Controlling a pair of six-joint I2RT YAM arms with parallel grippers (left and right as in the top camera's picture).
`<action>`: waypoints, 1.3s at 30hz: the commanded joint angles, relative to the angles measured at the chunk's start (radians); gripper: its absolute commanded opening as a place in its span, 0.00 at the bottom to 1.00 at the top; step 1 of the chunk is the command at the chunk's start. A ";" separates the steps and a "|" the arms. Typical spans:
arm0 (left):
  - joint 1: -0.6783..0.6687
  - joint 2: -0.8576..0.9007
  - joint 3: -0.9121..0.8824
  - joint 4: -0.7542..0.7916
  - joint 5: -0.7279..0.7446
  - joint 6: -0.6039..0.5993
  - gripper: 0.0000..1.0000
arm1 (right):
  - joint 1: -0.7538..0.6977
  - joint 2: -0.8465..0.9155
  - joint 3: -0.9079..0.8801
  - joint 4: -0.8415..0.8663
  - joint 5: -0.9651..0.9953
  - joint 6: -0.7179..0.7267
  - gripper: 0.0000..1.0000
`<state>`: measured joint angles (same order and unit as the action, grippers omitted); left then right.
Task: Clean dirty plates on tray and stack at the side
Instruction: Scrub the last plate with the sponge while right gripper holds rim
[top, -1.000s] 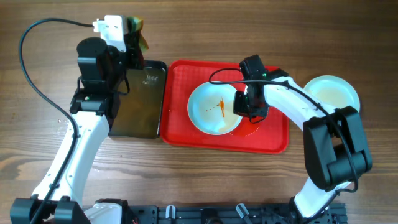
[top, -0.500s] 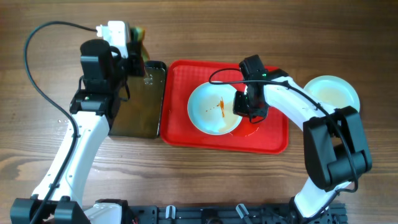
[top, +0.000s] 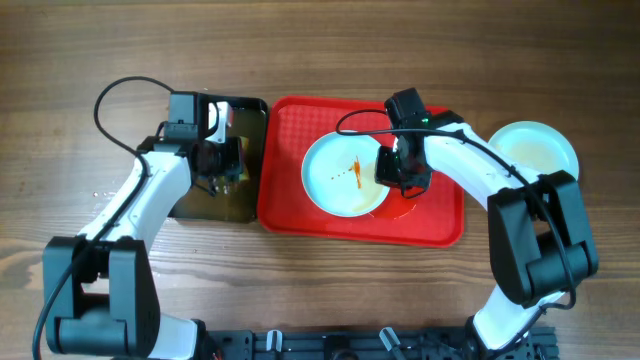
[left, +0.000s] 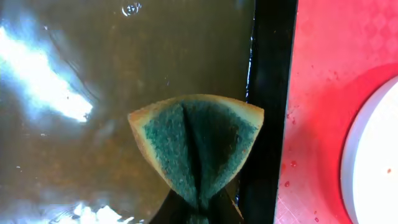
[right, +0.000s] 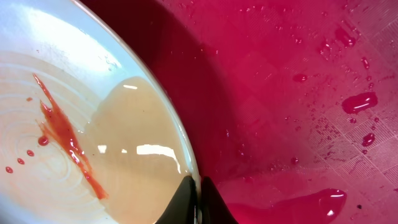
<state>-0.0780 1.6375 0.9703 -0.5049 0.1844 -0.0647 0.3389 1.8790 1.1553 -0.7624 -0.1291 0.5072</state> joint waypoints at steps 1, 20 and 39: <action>0.002 -0.001 0.005 0.006 0.016 -0.018 0.04 | -0.003 -0.007 -0.011 -0.010 0.055 -0.010 0.04; -0.222 0.069 0.005 0.338 0.552 -0.533 0.04 | -0.003 -0.007 -0.011 -0.010 0.055 -0.011 0.04; -0.558 0.332 0.005 0.578 0.167 -0.781 0.04 | -0.003 -0.007 -0.011 -0.010 0.055 -0.011 0.04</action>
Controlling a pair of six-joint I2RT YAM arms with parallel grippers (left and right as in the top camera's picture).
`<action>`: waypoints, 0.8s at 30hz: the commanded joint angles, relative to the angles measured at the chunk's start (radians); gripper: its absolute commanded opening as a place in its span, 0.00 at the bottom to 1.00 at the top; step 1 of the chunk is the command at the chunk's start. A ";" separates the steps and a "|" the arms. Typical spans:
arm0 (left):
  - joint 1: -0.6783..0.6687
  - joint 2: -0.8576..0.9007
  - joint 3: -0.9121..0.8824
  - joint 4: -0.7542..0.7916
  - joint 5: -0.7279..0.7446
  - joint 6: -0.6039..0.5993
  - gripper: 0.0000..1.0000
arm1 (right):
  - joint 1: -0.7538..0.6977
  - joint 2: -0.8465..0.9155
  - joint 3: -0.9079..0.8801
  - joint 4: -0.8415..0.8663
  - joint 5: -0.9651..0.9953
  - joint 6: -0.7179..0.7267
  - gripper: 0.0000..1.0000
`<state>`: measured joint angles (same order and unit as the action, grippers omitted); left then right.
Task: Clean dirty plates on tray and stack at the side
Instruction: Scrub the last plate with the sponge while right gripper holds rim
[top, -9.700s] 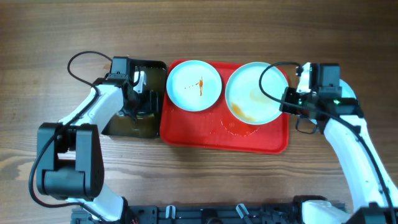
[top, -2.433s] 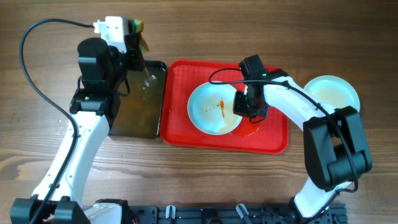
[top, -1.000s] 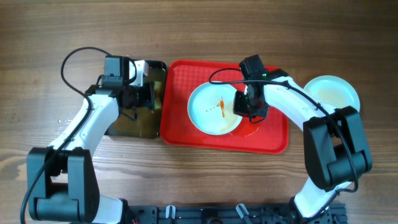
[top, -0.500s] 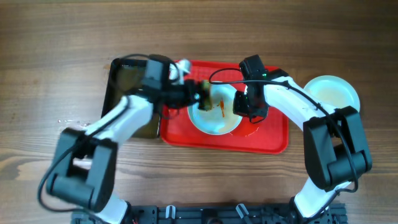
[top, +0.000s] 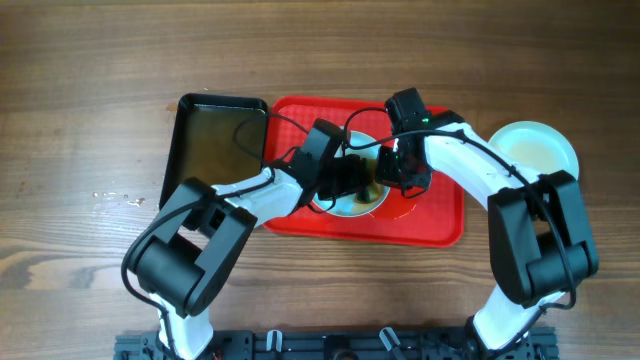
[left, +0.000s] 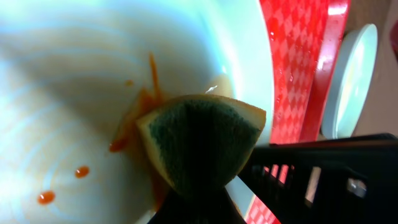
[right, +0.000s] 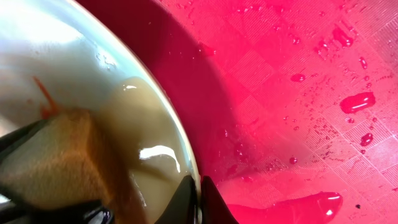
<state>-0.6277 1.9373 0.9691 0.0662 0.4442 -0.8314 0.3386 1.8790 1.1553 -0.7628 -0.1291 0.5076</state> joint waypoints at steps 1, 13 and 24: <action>-0.008 0.032 0.006 0.006 -0.119 -0.014 0.04 | -0.002 -0.007 -0.011 -0.009 0.055 -0.011 0.04; 0.119 0.032 0.006 -0.105 -0.223 -0.013 0.04 | -0.002 -0.007 -0.011 -0.010 0.054 -0.011 0.04; 0.275 -0.257 0.006 -0.356 0.023 0.417 0.04 | -0.002 -0.007 -0.011 -0.009 0.055 -0.014 0.04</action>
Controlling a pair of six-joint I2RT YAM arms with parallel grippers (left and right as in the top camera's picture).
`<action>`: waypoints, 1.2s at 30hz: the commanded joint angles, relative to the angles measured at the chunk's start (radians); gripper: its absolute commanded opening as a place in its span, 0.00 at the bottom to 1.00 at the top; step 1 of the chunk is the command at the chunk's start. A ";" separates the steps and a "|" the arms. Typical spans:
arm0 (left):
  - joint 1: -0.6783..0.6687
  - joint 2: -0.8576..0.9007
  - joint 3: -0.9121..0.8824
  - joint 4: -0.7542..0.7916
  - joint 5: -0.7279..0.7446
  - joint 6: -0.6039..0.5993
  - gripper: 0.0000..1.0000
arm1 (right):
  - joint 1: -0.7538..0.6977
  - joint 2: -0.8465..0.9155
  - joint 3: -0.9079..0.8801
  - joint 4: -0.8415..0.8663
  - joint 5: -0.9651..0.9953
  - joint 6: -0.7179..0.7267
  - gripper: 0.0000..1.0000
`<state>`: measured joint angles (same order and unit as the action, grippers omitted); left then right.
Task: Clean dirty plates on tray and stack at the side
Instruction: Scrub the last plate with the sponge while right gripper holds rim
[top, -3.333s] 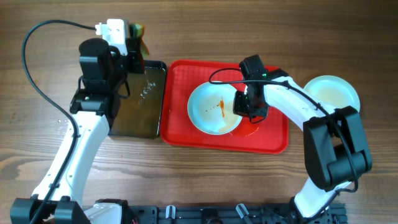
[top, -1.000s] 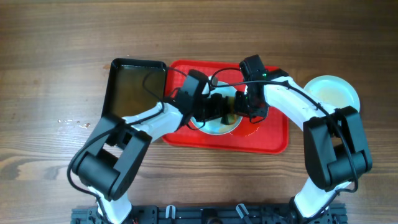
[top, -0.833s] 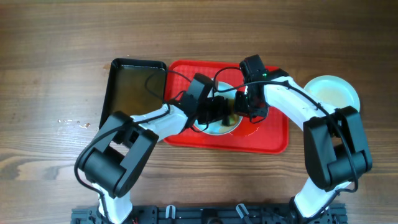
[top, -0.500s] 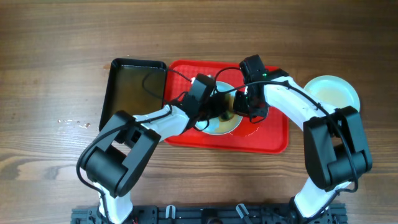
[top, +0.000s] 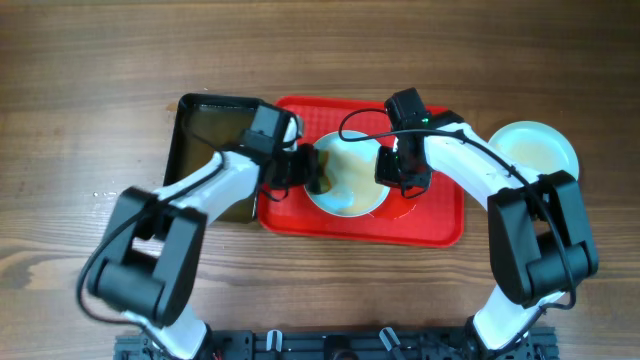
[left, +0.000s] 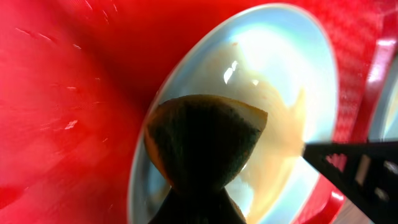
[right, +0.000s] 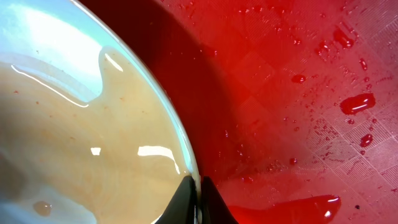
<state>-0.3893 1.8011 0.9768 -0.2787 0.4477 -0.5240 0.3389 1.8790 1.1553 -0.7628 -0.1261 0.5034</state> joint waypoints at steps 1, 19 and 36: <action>0.039 -0.145 -0.002 -0.007 0.019 0.110 0.04 | -0.003 -0.007 -0.011 -0.009 0.051 -0.010 0.04; 0.276 -0.171 -0.002 -0.152 -0.345 0.416 0.04 | -0.003 -0.007 -0.011 -0.010 0.051 -0.031 0.04; -0.156 0.010 -0.002 0.137 -0.114 0.167 0.04 | -0.003 -0.007 -0.011 -0.018 0.048 -0.031 0.04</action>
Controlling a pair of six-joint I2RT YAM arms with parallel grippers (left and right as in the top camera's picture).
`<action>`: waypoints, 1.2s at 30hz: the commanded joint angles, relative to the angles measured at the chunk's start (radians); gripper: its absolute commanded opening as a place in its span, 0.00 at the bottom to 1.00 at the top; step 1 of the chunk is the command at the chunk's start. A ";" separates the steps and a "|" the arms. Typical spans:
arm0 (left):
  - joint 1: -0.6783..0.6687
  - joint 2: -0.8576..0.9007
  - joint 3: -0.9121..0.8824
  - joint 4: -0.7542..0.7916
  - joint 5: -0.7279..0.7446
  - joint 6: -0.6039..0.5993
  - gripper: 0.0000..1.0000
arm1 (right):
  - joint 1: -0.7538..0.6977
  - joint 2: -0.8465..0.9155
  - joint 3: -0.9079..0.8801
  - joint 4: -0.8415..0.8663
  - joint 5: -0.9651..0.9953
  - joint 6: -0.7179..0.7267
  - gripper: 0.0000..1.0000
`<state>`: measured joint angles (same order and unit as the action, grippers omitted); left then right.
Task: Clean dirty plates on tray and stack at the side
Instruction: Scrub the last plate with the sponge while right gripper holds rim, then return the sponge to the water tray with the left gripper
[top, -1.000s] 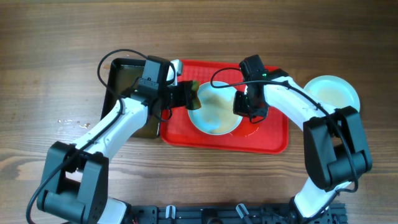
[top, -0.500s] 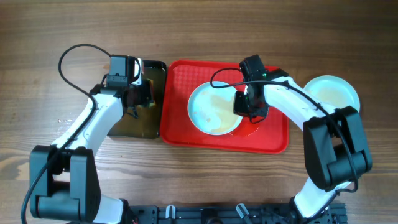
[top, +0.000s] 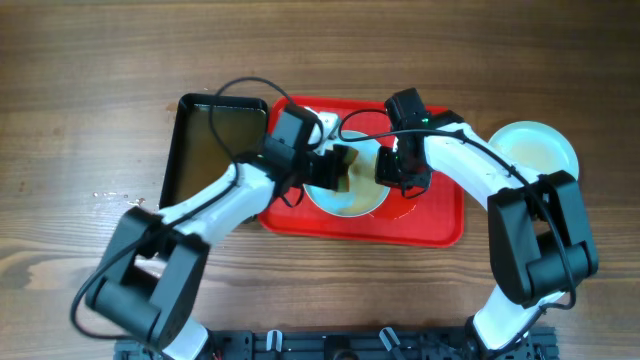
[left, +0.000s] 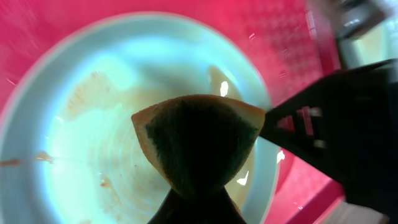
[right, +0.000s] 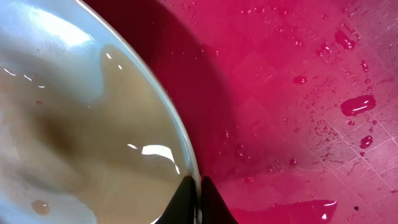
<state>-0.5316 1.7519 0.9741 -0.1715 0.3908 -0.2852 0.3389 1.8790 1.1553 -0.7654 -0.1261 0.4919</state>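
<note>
A white plate (top: 352, 196) lies on the red tray (top: 440, 225), coated with a brownish wet film and a few small red specks (left: 102, 182). My left gripper (top: 335, 170) is shut on a yellow-and-green sponge (left: 199, 140), which is folded between the jaws and sits over the plate's middle. My right gripper (right: 199, 186) is shut on the plate's right rim (right: 186, 149), one finger inside and one outside. The right arm shows as a dark blurred shape in the left wrist view.
A black tray of murky water (top: 215, 140) stands left of the red tray. A clean white plate (top: 535, 148) rests on the table at the far right. Red droplets and a puddle (right: 357, 102) lie on the red tray by the plate.
The sponge was at the plate's left rim and is now over the plate's middle, closer to the right gripper. The right gripper still pinches the rim in the same spot.
First the left gripper held the sponge over the black water tray, and the plate bore a red sauce streak. Then the sponge was on that streak. Later the streak was gone, leaving a brownish film. The right gripper has held the rim throughout.
</note>
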 joint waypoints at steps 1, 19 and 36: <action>-0.014 0.077 0.001 0.034 -0.082 -0.071 0.04 | -0.003 -0.007 -0.011 -0.015 0.047 -0.019 0.04; 0.097 -0.133 0.001 -0.057 -0.362 -0.060 0.04 | -0.003 -0.007 -0.011 -0.014 0.037 -0.020 0.04; 0.351 -0.035 0.001 -0.303 -0.486 0.080 0.04 | -0.003 -0.007 -0.011 -0.014 0.037 -0.021 0.05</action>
<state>-0.1875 1.6573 0.9749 -0.4595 -0.0849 -0.2264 0.3405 1.8790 1.1553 -0.7677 -0.1436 0.4919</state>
